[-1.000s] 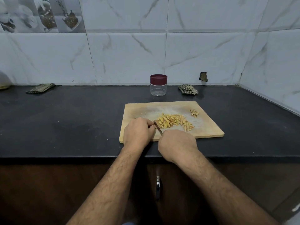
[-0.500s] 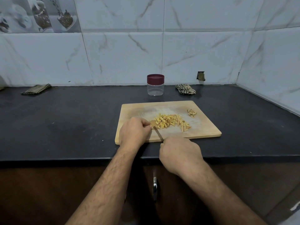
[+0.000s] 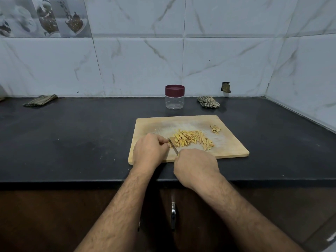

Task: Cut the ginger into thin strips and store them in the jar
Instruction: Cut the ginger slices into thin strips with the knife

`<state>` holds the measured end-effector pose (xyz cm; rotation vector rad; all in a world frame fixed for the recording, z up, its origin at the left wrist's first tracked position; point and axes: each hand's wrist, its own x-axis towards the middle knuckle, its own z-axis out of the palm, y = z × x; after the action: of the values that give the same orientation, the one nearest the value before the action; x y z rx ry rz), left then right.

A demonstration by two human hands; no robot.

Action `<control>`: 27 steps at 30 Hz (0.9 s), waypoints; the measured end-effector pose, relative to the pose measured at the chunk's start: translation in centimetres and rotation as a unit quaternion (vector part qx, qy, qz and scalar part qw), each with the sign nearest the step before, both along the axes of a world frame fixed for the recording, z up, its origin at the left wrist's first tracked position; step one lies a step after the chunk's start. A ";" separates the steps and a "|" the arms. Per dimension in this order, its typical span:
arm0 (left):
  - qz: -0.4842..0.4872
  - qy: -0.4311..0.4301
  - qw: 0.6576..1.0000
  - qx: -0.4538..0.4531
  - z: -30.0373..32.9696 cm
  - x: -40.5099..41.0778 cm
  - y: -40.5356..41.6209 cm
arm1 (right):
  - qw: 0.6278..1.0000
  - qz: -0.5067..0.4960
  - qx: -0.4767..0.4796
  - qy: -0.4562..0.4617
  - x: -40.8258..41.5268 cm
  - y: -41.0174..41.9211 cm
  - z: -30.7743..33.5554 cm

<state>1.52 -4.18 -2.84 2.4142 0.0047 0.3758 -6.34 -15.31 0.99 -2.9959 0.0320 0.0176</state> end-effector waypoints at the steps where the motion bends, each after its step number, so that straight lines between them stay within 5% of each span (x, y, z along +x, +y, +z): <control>1: -0.001 0.001 1.000 -0.001 0.0 0.0 0.0 | 1.000 0.000 0.000 -0.002 0.0 0.0 0.0; 18: -0.001 0.018 1.000 -0.025 0.2 0.1 0.0 | 0.998 -0.008 -0.045 0.041 0.1 0.8 0.7; 27: 0.014 0.022 0.999 -0.040 0.3 0.1 -0.1 | 1.000 -0.014 0.008 0.014 -0.9 -0.1 0.5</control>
<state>1.60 -4.29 -2.57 2.3455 0.0723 0.3305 -7.23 -15.45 1.47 -2.9779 0.0778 0.0558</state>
